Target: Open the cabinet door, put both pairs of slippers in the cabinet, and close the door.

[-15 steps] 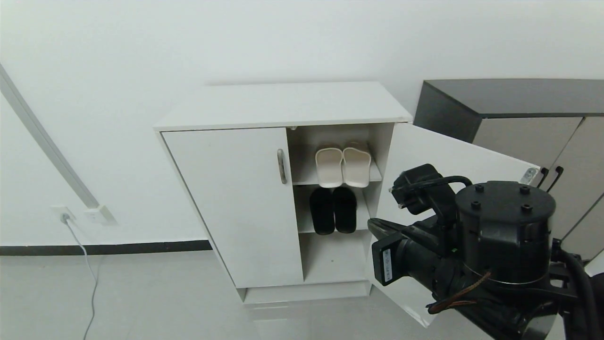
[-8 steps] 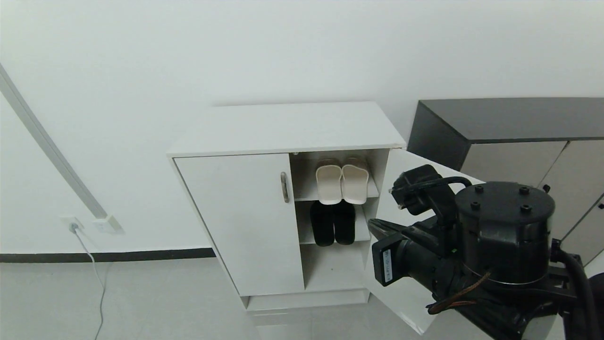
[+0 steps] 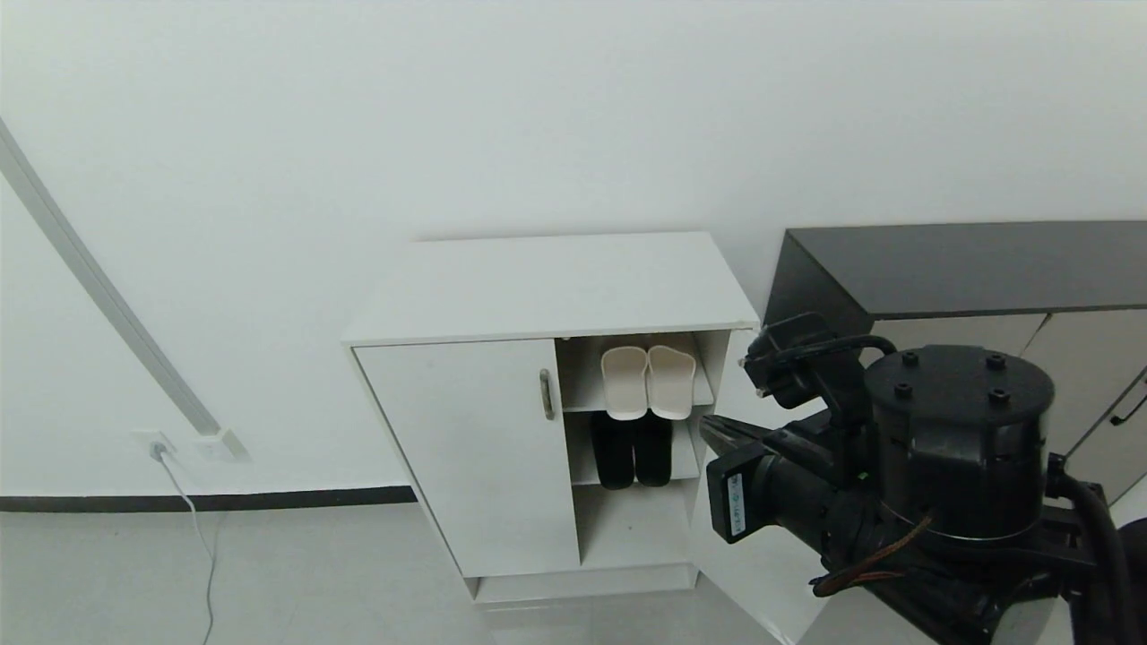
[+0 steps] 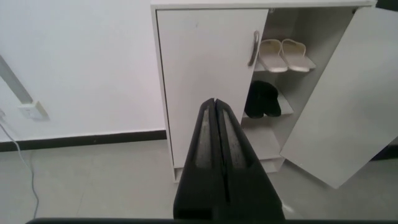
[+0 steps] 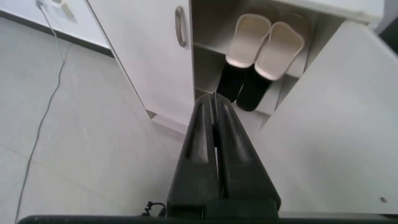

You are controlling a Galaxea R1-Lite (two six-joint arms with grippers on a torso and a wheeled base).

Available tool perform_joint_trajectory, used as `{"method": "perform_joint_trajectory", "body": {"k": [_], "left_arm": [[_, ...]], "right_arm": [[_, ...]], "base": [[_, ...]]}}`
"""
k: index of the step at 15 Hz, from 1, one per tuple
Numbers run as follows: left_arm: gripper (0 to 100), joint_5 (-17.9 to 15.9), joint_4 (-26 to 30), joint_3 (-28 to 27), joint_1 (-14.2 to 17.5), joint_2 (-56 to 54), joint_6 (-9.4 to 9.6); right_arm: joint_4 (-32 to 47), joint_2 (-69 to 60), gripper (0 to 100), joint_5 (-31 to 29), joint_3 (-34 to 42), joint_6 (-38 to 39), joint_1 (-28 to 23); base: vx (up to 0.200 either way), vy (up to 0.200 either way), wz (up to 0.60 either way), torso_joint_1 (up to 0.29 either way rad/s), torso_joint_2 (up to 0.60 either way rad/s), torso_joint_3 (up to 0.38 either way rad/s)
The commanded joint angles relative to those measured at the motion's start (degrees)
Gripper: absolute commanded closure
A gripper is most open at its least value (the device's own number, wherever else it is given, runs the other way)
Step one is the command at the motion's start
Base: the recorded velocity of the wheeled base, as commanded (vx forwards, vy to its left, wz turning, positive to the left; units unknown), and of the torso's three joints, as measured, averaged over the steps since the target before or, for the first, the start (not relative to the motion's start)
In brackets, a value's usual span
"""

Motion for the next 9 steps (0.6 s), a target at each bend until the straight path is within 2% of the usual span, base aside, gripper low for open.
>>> {"method": "perform_joint_trajectory", "body": {"k": [1, 3, 8, 9], "left_arm": [[100, 0.01, -0.01, 0.0, 0.01, -0.01, 0.0], [100, 0.01, -0.01, 0.0, 0.01, -0.01, -0.08], [100, 0.01, -0.01, 0.0, 0.01, -0.01, 0.0], [100, 0.01, -0.01, 0.0, 0.01, -0.01, 0.0]], "right_arm": [[-0.03, 0.09, 100, 0.02, -0.01, 0.02, -0.08], [-0.03, 0.27, 100, 0.02, -0.01, -0.07, -0.87], [-0.03, 0.53, 100, 0.02, -0.01, -0.42, -0.96], [-0.03, 0.53, 100, 0.54, -0.01, -0.42, -1.05]], "base": [[0.0, 0.0, 0.0, 0.256, -0.59, -0.315], [0.0, 0.0, 0.0, 0.188, -0.42, -0.234], [0.0, 0.0, 0.0, 0.019, -0.04, -0.022], [0.0, 0.0, -0.6, 0.007, 0.0, 0.002]]}}
